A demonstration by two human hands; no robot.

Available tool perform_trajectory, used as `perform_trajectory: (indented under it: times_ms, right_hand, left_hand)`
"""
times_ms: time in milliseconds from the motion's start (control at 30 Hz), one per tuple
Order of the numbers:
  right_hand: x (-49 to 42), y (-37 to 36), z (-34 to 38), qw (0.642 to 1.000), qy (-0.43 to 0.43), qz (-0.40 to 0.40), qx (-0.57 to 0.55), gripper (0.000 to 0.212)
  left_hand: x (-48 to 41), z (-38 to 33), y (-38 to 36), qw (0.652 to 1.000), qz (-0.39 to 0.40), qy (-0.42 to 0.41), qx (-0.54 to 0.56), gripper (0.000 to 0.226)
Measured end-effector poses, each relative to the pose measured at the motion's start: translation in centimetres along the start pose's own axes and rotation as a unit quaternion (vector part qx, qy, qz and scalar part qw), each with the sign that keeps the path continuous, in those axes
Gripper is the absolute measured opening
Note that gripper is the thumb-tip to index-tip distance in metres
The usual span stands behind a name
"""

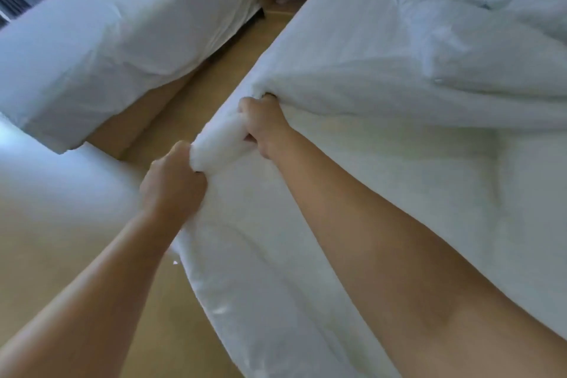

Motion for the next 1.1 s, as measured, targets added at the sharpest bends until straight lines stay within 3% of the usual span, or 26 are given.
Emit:
perform_trajectory:
  times_ms: [100, 167, 267, 400, 500, 600, 667, 800, 900, 1000, 1100]
  right_hand:
    - [-3.7, -6.3, -4.2, 0.999, -0.030, -0.035, 0.004, 0.044]
    - [-4.1, -6.2, -8.7, 0.999, -0.048, -0.023, 0.012, 0.056]
    - [-2.1, -1.6, -15.1, 0.989, -0.085, -0.055, 0.106, 0.055]
    - [1.3, 10.0, -18.9, 0.941, -0.085, -0.283, 0.168, 0.044]
    - [0.8, 13.5, -20.3, 0.937, -0.121, -0.315, 0.095, 0.021]
    - [-1.7, 13.8, -19.6, 0.941, -0.141, -0.307, 0.025, 0.059]
    - [-3.3, 14.2, -17.9, 0.937, -0.137, -0.320, -0.016, 0.070]
    - [-5.8, 15.9, -14.3, 0.921, -0.114, -0.356, -0.108, 0.060]
    - [-7.6, 17.6, -12.6, 0.923, -0.094, -0.334, -0.169, 0.061]
    - [-9.4, 21.2, -11.4, 0.913, -0.089, -0.328, -0.224, 0.053]
    - [-10.1, 26.9, -10.3, 0.869, -0.050, -0.387, -0.304, 0.052]
  left_hand:
    - [-4.3, 6.3, -4.4, 0.998, 0.056, 0.005, -0.012, 0.013]
    - [-4.4, 7.4, -8.6, 0.993, 0.111, 0.008, 0.031, 0.011]
    - [-1.7, 8.6, -14.6, 0.972, 0.208, 0.077, 0.080, 0.025]
    - [2.1, 9.2, -18.8, 0.955, 0.270, 0.105, 0.069, 0.056]
    - [0.2, 8.2, -19.4, 0.962, 0.241, 0.101, 0.076, 0.037]
    - [-3.0, 5.8, -18.6, 0.970, 0.222, 0.051, 0.084, 0.036]
    - [-4.8, 4.3, -17.6, 0.976, 0.209, 0.020, 0.051, 0.042]
    - [-7.0, -3.3, -16.9, 0.973, 0.190, -0.131, -0.012, 0.074]
    - [-5.7, -13.2, -19.6, 0.935, 0.227, -0.273, -0.012, 0.070]
    - [-3.4, -21.1, -24.0, 0.895, 0.294, -0.334, -0.020, 0.075]
    - [-2.3, -27.0, -27.0, 0.878, 0.295, -0.375, -0.027, 0.085]
Point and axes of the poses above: each hand's wrist, its own x-axis away from the middle knuckle, its own y-axis out of the back of the hand, z = x × y, the point moved 9 cm from there along -x, towards the middle knuckle, and after that the axes turned 7 degrees about -z, right-handed, at the moved point
